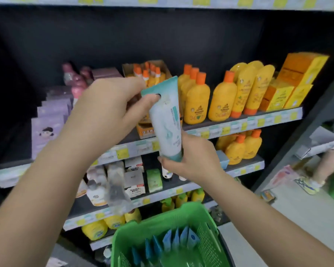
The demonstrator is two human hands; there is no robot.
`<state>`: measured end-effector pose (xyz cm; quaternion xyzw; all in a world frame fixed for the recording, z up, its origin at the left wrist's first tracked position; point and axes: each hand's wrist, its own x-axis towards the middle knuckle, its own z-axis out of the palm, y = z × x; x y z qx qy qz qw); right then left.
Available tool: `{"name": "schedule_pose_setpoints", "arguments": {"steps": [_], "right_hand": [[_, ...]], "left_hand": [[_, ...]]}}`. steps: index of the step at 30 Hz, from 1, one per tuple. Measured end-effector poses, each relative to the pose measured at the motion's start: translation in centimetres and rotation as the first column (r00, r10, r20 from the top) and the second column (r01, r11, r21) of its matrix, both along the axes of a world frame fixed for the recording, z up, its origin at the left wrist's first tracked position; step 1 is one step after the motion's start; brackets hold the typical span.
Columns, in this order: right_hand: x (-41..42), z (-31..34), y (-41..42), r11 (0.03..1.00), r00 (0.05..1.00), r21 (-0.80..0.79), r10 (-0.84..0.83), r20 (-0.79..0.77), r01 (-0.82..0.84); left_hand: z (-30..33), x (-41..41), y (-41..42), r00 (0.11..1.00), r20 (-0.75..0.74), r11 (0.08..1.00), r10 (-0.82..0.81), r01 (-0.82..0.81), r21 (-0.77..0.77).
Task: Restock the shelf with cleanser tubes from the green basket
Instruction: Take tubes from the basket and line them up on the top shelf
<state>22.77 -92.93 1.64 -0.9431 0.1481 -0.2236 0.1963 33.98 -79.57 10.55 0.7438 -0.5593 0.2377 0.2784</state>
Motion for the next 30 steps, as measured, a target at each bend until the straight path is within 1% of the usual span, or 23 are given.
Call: {"name": "schedule_pose_setpoints", "arguments": {"steps": [2, 5, 8, 10, 13, 16, 18, 20, 24, 27, 30], "right_hand": [[0.8, 2.0, 0.3, 0.999, 0.998, 0.003, -0.041, 0.057, 0.041], [1.9, 4.9, 0.9, 0.995, 0.983, -0.012, -0.094, 0.16, 0.097], [2.8, 7.5, 1.6, 0.995, 0.968, 0.001, -0.095, 0.232, 0.097], [3.3, 9.3, 2.0, 0.994, 0.966, -0.025, -0.098, 0.24, 0.107], [4.0, 12.3, 2.5, 0.986, 0.971, -0.124, -0.079, 0.224, 0.109], [5.2, 15.5, 3.1, 0.982, 0.973, -0.166, -0.049, 0.224, 0.088], [6.4, 17.6, 3.9, 0.987, 0.967, -0.154, -0.011, 0.255, 0.052], [7.7, 19.7, 4.7, 0.99, 0.944, -0.141, 0.042, 0.326, 0.004], [10.3, 23.8, 5.5, 0.99, 0.866, -0.017, 0.13, 0.482, -0.139], [13.3, 25.9, 5.4, 0.983, 0.84, 0.05, 0.125, 0.528, -0.178], [16.7, 26.6, 5.0, 0.987, 0.86, 0.057, 0.101, 0.5, -0.15]], "left_hand": [[1.3, 0.1, -0.1, 0.995, -0.097, 0.999, -0.033, 0.03, -0.03], [2.6, 0.4, 0.1, 0.946, -0.292, 0.988, -0.138, 0.11, -0.112], [3.0, 0.6, 0.0, 0.906, -0.383, 0.98, -0.181, 0.131, -0.152], [3.0, 0.9, 0.0, 0.899, -0.398, 0.977, -0.185, 0.125, -0.172], [3.5, 1.4, 0.3, 0.889, -0.414, 0.969, -0.195, 0.11, -0.222], [5.1, 2.1, 0.8, 0.865, -0.449, 0.936, -0.225, 0.063, -0.348], [7.3, 2.7, 1.4, 0.865, -0.452, 0.917, -0.218, 0.022, -0.399], [10.0, 3.4, 2.1, 0.892, -0.413, 0.911, -0.184, -0.003, -0.412], [15.6, 5.2, 2.8, 0.927, -0.359, 0.91, -0.112, -0.049, -0.412], [18.8, 7.6, 1.9, 0.903, -0.413, 0.9, -0.117, -0.079, -0.428], [20.7, 9.9, 0.1, 0.852, -0.511, 0.874, -0.114, -0.159, -0.46]]}}
